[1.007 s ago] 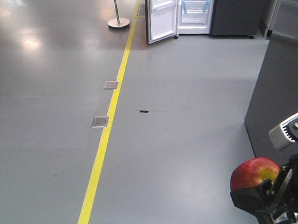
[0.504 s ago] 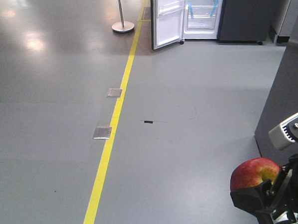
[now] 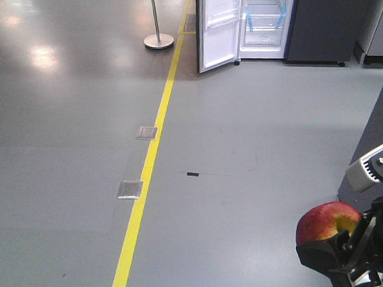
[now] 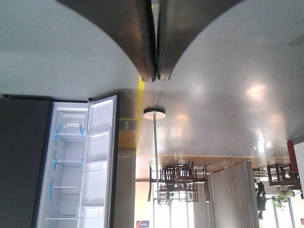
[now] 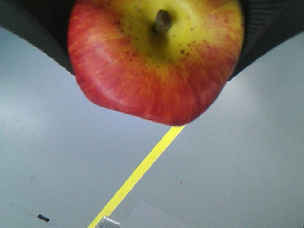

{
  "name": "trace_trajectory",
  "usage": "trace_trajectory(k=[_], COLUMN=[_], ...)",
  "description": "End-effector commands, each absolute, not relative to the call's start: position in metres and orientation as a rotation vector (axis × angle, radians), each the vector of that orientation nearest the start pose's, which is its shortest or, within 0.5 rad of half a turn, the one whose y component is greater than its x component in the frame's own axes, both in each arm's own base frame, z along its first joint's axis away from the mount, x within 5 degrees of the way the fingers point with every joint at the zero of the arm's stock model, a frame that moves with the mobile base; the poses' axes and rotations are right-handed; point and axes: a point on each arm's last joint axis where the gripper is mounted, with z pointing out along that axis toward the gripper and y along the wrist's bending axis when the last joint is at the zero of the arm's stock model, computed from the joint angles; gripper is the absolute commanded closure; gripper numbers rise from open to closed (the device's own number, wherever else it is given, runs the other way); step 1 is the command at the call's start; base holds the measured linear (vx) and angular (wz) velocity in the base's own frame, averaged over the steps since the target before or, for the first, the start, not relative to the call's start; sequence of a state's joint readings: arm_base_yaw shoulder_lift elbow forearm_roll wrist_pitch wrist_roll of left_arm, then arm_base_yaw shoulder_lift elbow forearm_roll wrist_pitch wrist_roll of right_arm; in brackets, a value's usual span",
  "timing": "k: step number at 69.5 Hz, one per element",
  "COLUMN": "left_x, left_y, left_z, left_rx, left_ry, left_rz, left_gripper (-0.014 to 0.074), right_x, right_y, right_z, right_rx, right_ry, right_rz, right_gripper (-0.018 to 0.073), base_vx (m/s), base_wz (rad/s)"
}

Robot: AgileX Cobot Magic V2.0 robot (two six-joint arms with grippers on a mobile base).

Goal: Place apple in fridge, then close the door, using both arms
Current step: 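Keep driving up to the refrigerator door with the apple held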

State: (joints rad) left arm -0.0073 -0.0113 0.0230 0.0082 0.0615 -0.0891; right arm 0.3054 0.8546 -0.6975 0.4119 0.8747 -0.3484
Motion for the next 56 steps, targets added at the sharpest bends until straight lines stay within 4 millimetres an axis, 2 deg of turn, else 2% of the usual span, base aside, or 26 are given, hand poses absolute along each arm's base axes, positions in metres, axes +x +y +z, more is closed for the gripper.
trace_trajectory(k=[1, 56], left_x=[0.0557, 0.0557], left_y=[-0.0008, -0.0008], left_z=[0.2034, 0.2034], left_rx=[-0.061, -0.061], left_ry=[1.482, 1.482], left_rz=[-0.088, -0.088], left_gripper=[0.0603, 0.0603], right_x=[0.1366, 0.1366], right_y=[0.0727, 0.0727], right_z=[0.3104, 0.3104], right_rx=[-0.574, -0.574], right_ry=[2.318, 2.318], right_rz=[0.495, 0.495], right_gripper=[0.0169, 0.0169], base_vx=[0.29, 0.3], base_wz=[-0.03, -0.03])
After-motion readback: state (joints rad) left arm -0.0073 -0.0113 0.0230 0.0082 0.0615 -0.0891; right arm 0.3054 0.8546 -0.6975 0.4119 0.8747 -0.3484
